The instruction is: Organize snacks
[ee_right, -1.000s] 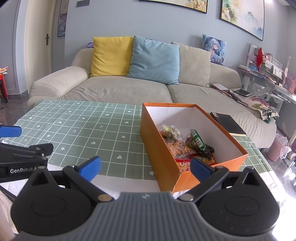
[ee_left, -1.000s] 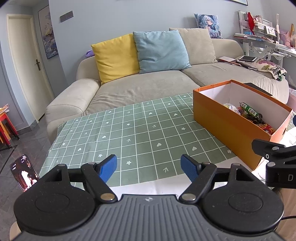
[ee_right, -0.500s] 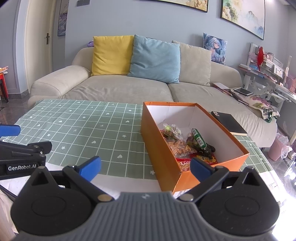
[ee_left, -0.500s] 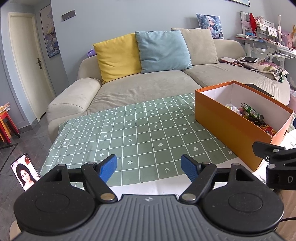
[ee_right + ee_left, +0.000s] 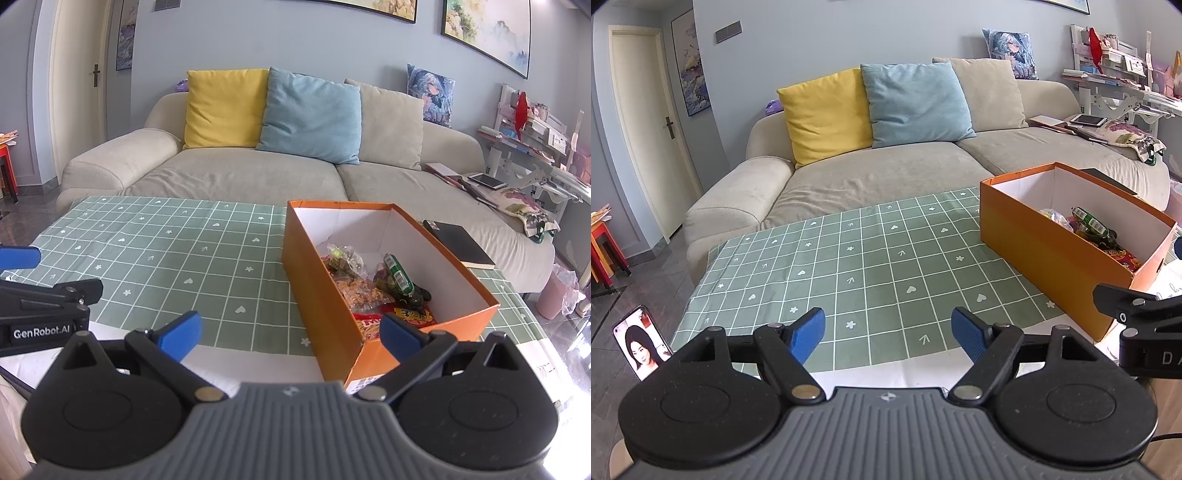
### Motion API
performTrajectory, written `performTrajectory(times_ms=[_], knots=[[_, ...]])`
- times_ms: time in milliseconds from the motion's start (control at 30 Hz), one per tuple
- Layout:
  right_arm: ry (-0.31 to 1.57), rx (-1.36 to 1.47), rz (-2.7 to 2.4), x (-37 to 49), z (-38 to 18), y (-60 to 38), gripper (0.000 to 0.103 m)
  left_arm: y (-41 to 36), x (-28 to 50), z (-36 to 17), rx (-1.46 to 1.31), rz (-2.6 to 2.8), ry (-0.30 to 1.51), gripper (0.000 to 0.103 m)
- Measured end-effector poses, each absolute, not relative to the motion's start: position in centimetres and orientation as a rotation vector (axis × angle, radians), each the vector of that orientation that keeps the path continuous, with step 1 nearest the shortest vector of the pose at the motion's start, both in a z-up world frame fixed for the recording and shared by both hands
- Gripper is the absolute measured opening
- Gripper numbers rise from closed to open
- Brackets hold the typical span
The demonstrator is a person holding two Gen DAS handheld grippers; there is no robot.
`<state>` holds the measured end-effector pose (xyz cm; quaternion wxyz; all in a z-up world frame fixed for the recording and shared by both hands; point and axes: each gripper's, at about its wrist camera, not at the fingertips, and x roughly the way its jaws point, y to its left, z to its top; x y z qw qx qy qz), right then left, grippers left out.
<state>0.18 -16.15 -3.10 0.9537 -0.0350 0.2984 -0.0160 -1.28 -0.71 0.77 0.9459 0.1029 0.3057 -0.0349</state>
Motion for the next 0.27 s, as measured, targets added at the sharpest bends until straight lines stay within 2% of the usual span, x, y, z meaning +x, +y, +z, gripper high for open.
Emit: performTrajectory(times_ms=[267], knots=[[0.609,-0.072,-0.029,0.17,-3.16,-16.17,0.099,-0.80,-1.47,0.92,0.215,-0.068,0.611,0.091]])
